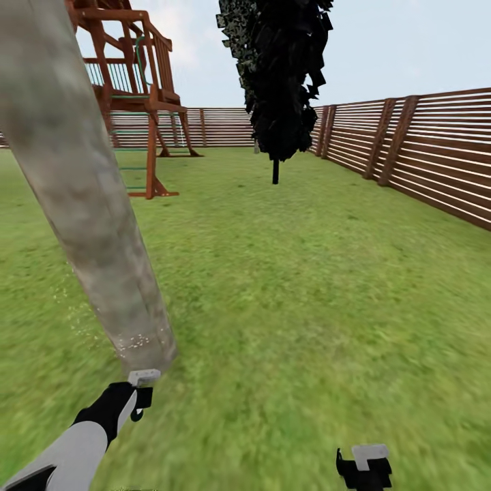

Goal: In the garden, pick up the pesticide atomizer on the floor and spray pesticide onto both trees until each tree trunk is fully covered.

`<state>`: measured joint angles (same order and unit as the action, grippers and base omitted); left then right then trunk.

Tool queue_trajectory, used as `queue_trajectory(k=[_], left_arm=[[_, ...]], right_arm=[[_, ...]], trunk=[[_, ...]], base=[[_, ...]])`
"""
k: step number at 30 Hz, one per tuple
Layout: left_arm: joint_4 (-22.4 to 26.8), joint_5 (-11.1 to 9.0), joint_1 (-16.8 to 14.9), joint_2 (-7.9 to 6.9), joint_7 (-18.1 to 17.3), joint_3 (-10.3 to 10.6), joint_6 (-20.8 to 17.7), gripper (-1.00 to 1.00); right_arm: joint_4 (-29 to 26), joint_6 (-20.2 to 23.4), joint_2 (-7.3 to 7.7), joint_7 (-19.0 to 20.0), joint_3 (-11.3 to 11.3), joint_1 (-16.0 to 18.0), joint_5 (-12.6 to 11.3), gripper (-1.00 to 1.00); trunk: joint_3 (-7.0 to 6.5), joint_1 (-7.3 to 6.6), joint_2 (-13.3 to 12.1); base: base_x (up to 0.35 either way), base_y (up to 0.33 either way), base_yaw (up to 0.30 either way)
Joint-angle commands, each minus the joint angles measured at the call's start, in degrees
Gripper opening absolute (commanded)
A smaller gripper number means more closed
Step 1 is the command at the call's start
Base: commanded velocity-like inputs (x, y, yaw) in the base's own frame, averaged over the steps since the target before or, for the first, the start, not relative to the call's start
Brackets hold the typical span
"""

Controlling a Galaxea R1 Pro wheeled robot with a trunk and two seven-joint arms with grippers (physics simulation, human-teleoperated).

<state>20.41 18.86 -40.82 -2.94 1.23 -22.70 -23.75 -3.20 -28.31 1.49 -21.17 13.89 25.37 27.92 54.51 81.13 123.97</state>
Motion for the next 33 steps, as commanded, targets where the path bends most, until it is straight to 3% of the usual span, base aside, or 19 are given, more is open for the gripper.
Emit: queue_trajectory(k=[1, 18, 23, 25, 29, 31, 32, 33], left_arm=[[0.02, 0.24, -0.05, 0.1, 0.0, -0.32, -0.24, -1.0], [-0.14, 0.18, -0.05, 0.24, 0.07, -0.32, -0.24, -1.0], [0.25, -2.14, -0.05, 2.07, 0.0, -0.19, 0.36, -1.0], [0.39, -2.25, -0.42, 2.32, 0.06, 0.21, 2.97, -1.0], [1.37, -2.16, -2.43, 2.57, -0.1, 0.46, 3.37, -1.0], [1.66, -1.82, -3.15, 1.97, -0.14, 0.53, 3.31, -1.0], [2.81, -1.69, -3.88, -1.59, -0.4, 0.59, 3.16, -1.0], [3.02, -1.71, -3.96, -2.28, -0.45, 0.62, 3.02, -1.0]], right_arm=[[0.07, -0.16, 0.0, -0.19, 0.43, 0.03, 0.6, 1.0], [0.12, -0.16, -0.01, -0.19, 0.43, 0.02, 0.65, 1.0], [0.12, -0.16, -0.19, -0.19, 0.43, 0.03, 0.65, 1.0], [0.1, -0.16, -0.18, -0.19, 0.43, 0.03, 0.65, 1.0], [0.04, -0.16, -0.09, -0.2, 0.43, 0.02, 0.57, 1.0], [0.04, -0.16, 0.1, -0.21, 0.43, 0.03, 0.56, 1.0], [0.04, -0.16, 0.17, -0.23, 0.44, 0.03, 0.56, 1.0], [0.04, -0.16, 0.18, -0.21, 0.47, 0.0, 0.56, 1.0]], trunk=[[0.05, 0.0, 0.02], [0.05, 0.0, 0.02], [0.05, 0.0, 0.02], [0.05, 0.0, 0.02], [0.05, 0.0, 0.02], [0.05, 0.0, 0.02], [0.05, 0.0, 0.02], [0.05, 0.0, 0.02]], base=[[0.086, -0.269, 0.278], [0.086, -0.269, 0.278], [0.053, -0.134, 0.278], [0.002, -0.004, 0.278], [0.0, -0.001, 0.162], [0.0, 0.0, 0.016], [0.0, 0.0, 0.001], [0.0, 0.0, 0.0]])
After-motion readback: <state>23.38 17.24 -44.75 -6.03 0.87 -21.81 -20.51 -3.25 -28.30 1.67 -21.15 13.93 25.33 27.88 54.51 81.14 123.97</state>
